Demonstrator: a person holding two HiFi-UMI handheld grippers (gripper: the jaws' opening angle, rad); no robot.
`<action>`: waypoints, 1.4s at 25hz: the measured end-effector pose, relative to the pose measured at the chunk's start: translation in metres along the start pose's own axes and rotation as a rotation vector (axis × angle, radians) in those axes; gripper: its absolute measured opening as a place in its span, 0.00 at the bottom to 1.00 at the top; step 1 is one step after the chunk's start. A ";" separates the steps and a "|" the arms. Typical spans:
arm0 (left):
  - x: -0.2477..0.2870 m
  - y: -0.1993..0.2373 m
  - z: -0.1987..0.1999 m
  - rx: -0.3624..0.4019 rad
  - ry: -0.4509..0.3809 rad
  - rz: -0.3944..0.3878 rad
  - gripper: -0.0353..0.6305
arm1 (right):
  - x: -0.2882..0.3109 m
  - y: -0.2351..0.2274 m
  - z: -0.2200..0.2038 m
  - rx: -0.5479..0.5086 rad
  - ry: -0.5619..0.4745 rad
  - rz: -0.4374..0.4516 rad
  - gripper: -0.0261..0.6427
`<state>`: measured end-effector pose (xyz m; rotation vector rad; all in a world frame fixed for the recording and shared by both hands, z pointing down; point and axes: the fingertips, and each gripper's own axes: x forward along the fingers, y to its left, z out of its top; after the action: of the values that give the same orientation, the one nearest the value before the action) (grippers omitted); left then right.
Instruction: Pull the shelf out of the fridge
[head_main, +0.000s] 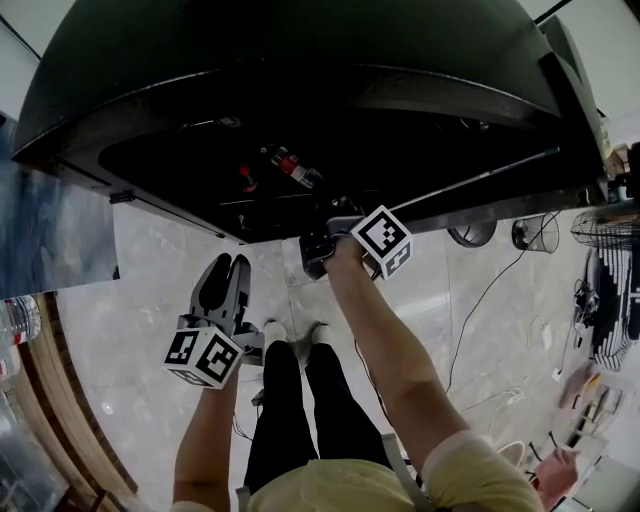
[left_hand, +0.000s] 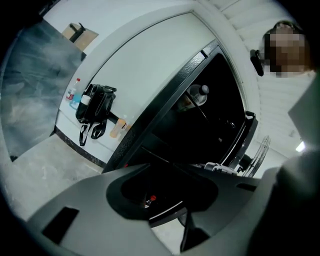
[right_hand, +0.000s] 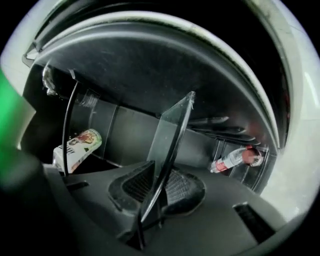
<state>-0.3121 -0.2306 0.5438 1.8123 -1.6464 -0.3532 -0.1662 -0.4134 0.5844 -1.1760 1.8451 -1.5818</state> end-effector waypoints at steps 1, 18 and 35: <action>0.001 -0.002 0.000 -0.019 0.002 -0.002 0.24 | -0.003 -0.001 -0.001 0.003 0.002 0.000 0.13; 0.038 -0.005 -0.023 -0.282 -0.036 -0.001 0.24 | -0.035 -0.004 -0.010 0.028 0.048 0.024 0.12; 0.063 0.001 -0.016 -0.454 -0.153 -0.005 0.28 | -0.065 -0.009 -0.019 0.033 0.071 0.017 0.12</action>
<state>-0.2919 -0.2862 0.5705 1.4748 -1.5090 -0.8133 -0.1433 -0.3496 0.5849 -1.1004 1.8607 -1.6583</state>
